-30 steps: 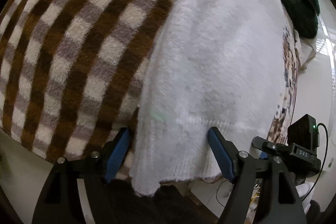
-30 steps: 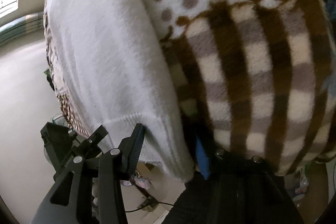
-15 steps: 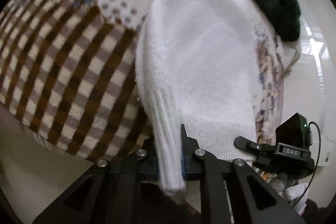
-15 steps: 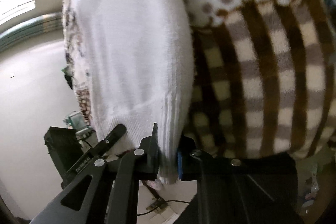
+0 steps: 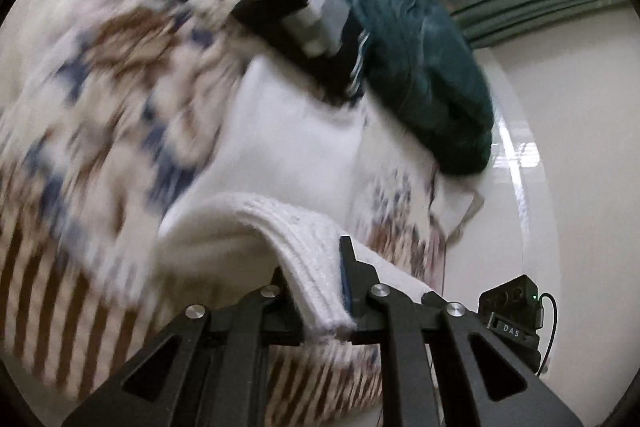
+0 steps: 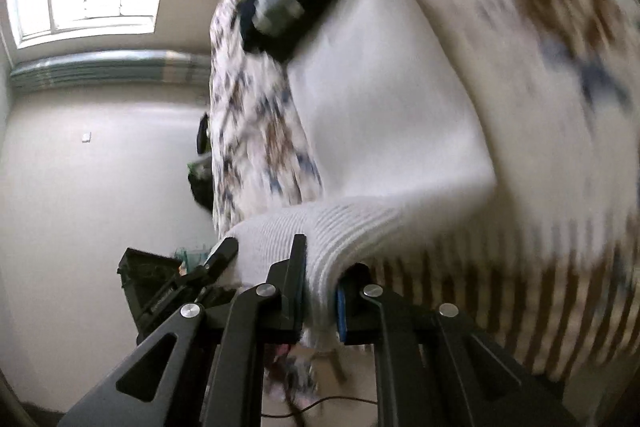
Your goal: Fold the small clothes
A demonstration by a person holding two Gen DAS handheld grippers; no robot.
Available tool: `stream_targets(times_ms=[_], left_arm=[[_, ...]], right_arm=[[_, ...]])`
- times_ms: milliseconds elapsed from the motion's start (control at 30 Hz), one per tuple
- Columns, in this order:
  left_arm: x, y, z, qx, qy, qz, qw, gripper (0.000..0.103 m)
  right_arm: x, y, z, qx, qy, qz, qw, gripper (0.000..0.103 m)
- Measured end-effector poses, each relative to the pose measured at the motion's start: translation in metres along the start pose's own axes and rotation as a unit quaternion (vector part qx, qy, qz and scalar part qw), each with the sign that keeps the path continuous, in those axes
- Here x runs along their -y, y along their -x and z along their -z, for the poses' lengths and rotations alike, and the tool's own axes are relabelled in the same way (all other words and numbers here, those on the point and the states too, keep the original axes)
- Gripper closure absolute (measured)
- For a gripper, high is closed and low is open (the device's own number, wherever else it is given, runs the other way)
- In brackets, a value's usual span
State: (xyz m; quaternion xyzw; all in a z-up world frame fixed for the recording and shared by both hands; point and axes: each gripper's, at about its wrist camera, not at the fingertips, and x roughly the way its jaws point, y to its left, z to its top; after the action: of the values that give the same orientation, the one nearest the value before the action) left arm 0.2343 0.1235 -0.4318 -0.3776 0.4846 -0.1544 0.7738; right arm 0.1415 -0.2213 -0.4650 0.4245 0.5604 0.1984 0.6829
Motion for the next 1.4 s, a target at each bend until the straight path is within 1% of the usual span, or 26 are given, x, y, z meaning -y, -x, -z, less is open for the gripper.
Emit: stream_targets(times_ms=[67, 167, 200, 300, 367, 433, 467, 500, 533, 567, 600, 667, 700, 767, 800, 867, 900, 933, 967, 1000, 1067, 1100, 1167, 1233, 1333, 1400], left_arm=[[0.001, -0.025, -0.039, 0.01, -0.007, -0.001, 0.9999, 0.093], [-0.004, -0.072, -0.09, 0.005, -0.004, -0.006, 1.0, 0.093], [-0.008, -0.092, -0.108, -0.002, 0.001, -0.001, 1.0, 0.093], [-0.015, -0.132, -0.146, -0.016, 0.006, -0.012, 0.9998, 0.091], [-0.027, -0.164, -0.172, -0.043, 0.024, -0.018, 0.9986, 0.088], [-0.039, -0.181, -0.189, -0.063, 0.047, -0.018, 0.9968, 0.083], [-0.046, -0.184, -0.197, -0.07, 0.054, -0.017, 0.9959, 0.074], [-0.048, -0.181, -0.199, -0.065, 0.053, -0.013, 0.9964, 0.062], [-0.052, -0.174, -0.2, -0.054, 0.052, -0.005, 0.9972, 0.055], [-0.056, -0.167, -0.201, -0.046, 0.051, -0.001, 0.9976, 0.048], [-0.06, -0.161, -0.2, -0.04, 0.049, 0.0, 0.998, 0.047], [-0.063, -0.157, -0.199, -0.037, 0.027, -0.028, 0.9985, 0.047], [-0.063, -0.16, -0.198, -0.041, 0.008, -0.05, 0.9979, 0.047], [-0.063, -0.177, -0.197, -0.06, -0.037, -0.092, 0.9933, 0.047], [-0.064, -0.19, -0.196, -0.076, -0.053, -0.118, 0.9886, 0.047], [-0.065, -0.211, -0.198, -0.096, -0.077, -0.132, 0.9836, 0.048], [-0.061, -0.221, -0.197, -0.1, -0.099, -0.147, 0.979, 0.057], [-0.057, -0.224, -0.196, -0.093, -0.122, -0.151, 0.9765, 0.078], [-0.051, -0.226, -0.194, -0.09, -0.146, -0.143, 0.9749, 0.095], [-0.046, -0.222, -0.193, -0.079, -0.162, -0.142, 0.9734, 0.095], [-0.038, -0.208, -0.195, -0.054, -0.171, -0.129, 0.9752, 0.095], [-0.039, -0.206, -0.198, -0.052, -0.163, -0.121, 0.9777, 0.095], [-0.048, -0.207, -0.207, -0.053, -0.148, -0.126, 0.9795, 0.095], [-0.064, -0.217, -0.209, -0.065, -0.13, -0.137, 0.9798, 0.095], [-0.085, -0.236, -0.208, -0.1, -0.11, -0.15, 0.9775, 0.095], [-0.09, -0.237, -0.21, -0.122, -0.091, -0.138, 0.9787, 0.09]], right_arm=[[-0.014, -0.01, -0.039, 0.022, 0.009, 0.005, 1.0, 0.091], [-0.029, -0.034, -0.107, 0.053, 0.021, 0.019, 0.998, 0.091], [-0.027, -0.036, -0.126, 0.058, 0.022, 0.024, 0.998, 0.091], [-0.024, -0.066, -0.186, 0.078, 0.021, 0.057, 0.995, 0.091], [-0.018, -0.086, -0.22, 0.079, 0.015, 0.071, 0.994, 0.091], [-0.001, -0.108, -0.253, 0.064, -0.008, 0.075, 0.995, 0.087], [0.008, -0.112, -0.265, 0.055, -0.02, 0.072, 0.996, 0.086], [0.015, -0.119, -0.278, 0.046, -0.035, 0.068, 0.996, 0.082], [0.02, -0.123, -0.284, 0.045, -0.04, 0.061, 0.996, 0.076], [0.022, -0.12, -0.288, 0.054, -0.039, 0.05, 0.997, 0.054], [0.023, -0.114, -0.287, 0.064, -0.036, 0.043, 0.996, 0.036], [0.025, -0.102, -0.282, 0.083, -0.031, 0.027, 0.996, 0.033], [0.027, -0.097, -0.279, 0.088, -0.029, 0.033, 0.995, 0.033], [0.031, -0.094, -0.276, 0.089, -0.023, 0.086, 0.992, 0.033], [0.034, -0.097, -0.276, 0.088, -0.02, 0.105, 0.99, 0.033], [0.042, -0.109, -0.282, 0.073, -0.017, 0.144, 0.987, 0.033], [0.045, -0.114, -0.284, 0.068, -0.014, 0.147, 0.987, 0.035], [0.045, -0.119, -0.285, 0.063, -0.006, 0.152, 0.986, 0.039], [0.043, -0.125, -0.287, 0.059, 0.008, 0.157, 0.986, 0.066], [0.039, -0.129, -0.287, 0.061, 0.026, 0.171, 0.983, 0.095], [0.029, -0.127, -0.283, 0.077, 0.054, 0.196, 0.976, 0.095], [0.021, -0.123, -0.28, 0.092, 0.07, 0.206, 0.972, 0.096], [0.015, -0.114, -0.28, 0.115, 0.074, 0.217, 0.967, 0.096], [0.017, -0.111, -0.285, 0.128, 0.064, 0.225, 0.964, 0.098], [0.028, -0.117, -0.298, 0.126, 0.036, 0.241, 0.962, 0.103], [0.033, -0.119, -0.305, 0.125, 0.028, 0.263, 0.956, 0.103]])
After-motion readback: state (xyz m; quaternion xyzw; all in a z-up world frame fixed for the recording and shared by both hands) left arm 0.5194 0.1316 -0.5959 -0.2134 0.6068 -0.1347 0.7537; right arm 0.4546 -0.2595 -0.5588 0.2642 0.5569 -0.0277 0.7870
